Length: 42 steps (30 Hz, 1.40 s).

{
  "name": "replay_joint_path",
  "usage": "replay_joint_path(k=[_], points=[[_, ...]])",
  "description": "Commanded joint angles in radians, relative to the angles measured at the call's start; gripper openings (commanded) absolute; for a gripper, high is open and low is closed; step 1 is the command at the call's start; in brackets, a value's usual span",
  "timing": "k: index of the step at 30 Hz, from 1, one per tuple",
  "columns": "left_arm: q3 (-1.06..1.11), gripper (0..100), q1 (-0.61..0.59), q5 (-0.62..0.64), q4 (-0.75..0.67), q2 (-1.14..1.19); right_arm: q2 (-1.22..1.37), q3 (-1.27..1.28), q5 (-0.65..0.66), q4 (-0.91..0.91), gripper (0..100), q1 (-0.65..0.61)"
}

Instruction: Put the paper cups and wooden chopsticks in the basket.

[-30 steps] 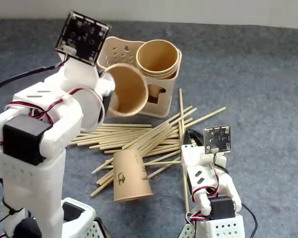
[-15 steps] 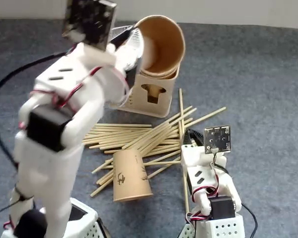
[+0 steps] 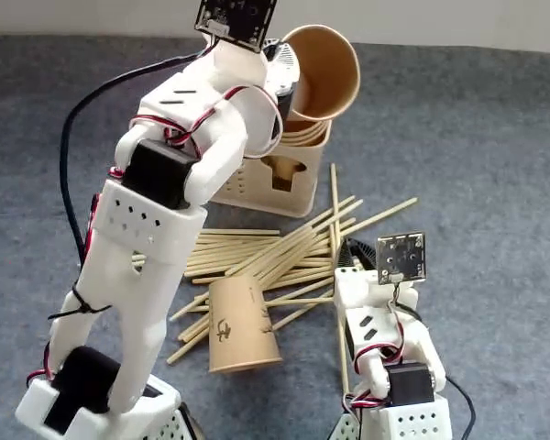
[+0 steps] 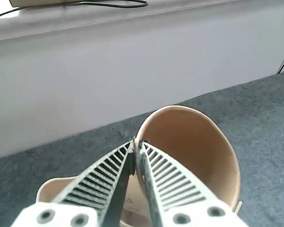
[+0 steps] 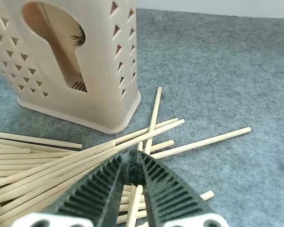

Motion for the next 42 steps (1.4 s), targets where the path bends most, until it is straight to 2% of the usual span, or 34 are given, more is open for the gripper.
replay_joint_path(k=[1, 5, 7, 16, 30, 37, 42], points=[[-0.022, 2, -0.030, 0.110, -0.020, 0.002, -0.012, -0.007, 0.011, -0.022, 0.7, 0.010], [-0.021, 15, -0.097, 0.187, -0.008, 0.022, -0.012, -0.007, 0.011, -0.022, 0.7, 0.010], [-0.027, 18, -0.131, 0.212, 0.025, 0.044, -0.012, -0.007, 0.011, -0.022, 0.7, 0.010], [-0.024, 18, -0.225, 0.210, 0.041, 0.085, -0.012, -0.007, 0.012, -0.022, 0.7, 0.010], [-0.007, 18, -0.136, 0.207, 0.206, 0.097, -0.012, -0.007, 0.012, -0.022, 0.7, 0.010], [0.183, 18, -0.110, 0.207, 0.104, 0.153, -0.012, -0.007, 0.012, -0.022, 0.7, 0.010], [0.220, 18, -0.114, 0.207, 0.103, 0.166, -0.012, -0.007, 0.012, -0.022, 0.7, 0.010]])
